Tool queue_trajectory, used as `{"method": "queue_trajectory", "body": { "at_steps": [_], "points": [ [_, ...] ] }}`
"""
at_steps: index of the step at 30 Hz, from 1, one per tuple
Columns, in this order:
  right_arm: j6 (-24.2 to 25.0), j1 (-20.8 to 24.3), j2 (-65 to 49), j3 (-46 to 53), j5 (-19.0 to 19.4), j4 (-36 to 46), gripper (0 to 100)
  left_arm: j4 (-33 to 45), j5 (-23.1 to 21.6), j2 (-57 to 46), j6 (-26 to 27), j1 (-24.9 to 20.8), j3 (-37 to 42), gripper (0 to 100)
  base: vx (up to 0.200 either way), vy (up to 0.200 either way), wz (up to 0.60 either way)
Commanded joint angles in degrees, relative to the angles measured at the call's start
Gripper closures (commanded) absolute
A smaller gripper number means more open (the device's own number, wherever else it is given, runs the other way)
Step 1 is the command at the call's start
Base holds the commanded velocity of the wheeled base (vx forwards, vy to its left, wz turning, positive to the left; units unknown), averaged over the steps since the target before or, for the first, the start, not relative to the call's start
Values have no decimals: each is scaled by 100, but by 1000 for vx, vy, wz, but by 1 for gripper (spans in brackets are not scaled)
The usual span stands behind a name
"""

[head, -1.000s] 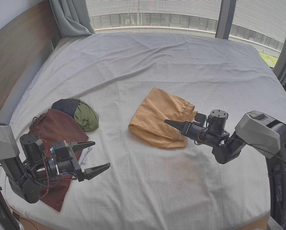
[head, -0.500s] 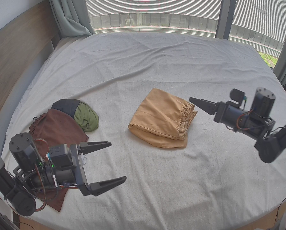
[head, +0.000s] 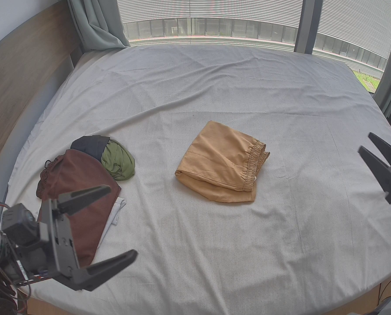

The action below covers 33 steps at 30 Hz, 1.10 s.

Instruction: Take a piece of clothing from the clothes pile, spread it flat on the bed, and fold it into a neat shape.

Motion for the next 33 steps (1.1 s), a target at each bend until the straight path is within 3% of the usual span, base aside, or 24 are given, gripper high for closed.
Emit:
{"method": "queue_trajectory", "body": {
  "at_steps": [1, 6, 8, 9, 10, 13, 14, 15, 16, 18, 19, 22, 24, 28, 31, 33],
  "points": [
    [-168, -653, -2432, 1100, -16, 336, 0, 570, 658, -2043, -536, 478, 252, 0, 0, 0, 0],
    [-176, -618, -4163, 1338, -25, 2094, 0, 2328, 684, -3309, -536, 855, 252, 0, 0, 0, 0],
    [-176, -609, -4286, 1338, -25, 2243, 0, 2451, 684, -3379, -536, 882, 252, 0, 0, 0, 0],
    [-203, -609, -5438, 1302, -34, 3729, 0, 3550, 684, -4153, -545, 1093, 244, 0, 0, 0, 0],
    [-212, -618, -5991, 1285, -34, 4511, 0, 4069, 684, -4610, -554, 1172, 252, 0, 0, 0, 0],
    [-282, -697, -6756, 1355, -60, 5908, 0, 5273, 702, -5656, -554, 1427, 226, 0, 0, 0, 0],
    [-563, -680, -6756, 1373, -289, 6102, 0, 5668, 711, -6025, -545, 1576, 200, 0, 0, 0, 0],
    [-607, -680, -6756, 1373, -333, 6119, 0, 5721, 711, -6086, -545, 1594, 191, 0, 0, 0, 0],
    [-915, -662, -6712, 1373, -1045, 6322, 0, 6231, 702, -6657, -545, 1822, 147, 0, 0, 0, 0],
    [-1011, -671, -6747, 1373, -1730, 6506, 0, 6679, 676, -7255, -536, 2200, 121, 0, 0, 0, 0],
    [-1108, -680, -6738, 1373, -1880, 6489, 0, 6811, 649, -7457, -545, 2394, 182, 0, 0, 0, 0],
    [-1284, -689, -6738, 1373, -2047, 6480, 0, 6907, 728, -7457, -351, 2464, 252, 0, 0, 0, 0],
    [-1266, -680, -6738, 1373, -2214, 6489, 0, 7197, 720, -7642, -290, 2763, 252, 0, 0, 0, 0],
    [-1029, -680, -6738, 1346, -2741, 6559, 0, 8489, 1054, -7949, 0, 2895, 244, 0, 0, 0, 0],
    [-1073, -680, -6738, 1338, -2715, 6568, 0, 8278, 1801, -7949, 35, 2895, 252, 0, 0, 0, 0],
    [-1187, -680, -6738, 1355, -2354, 6524, 0, 8305, 2143, -7949, 18, 2903, 252, 0, 0, 0, 0]
  ]
}}
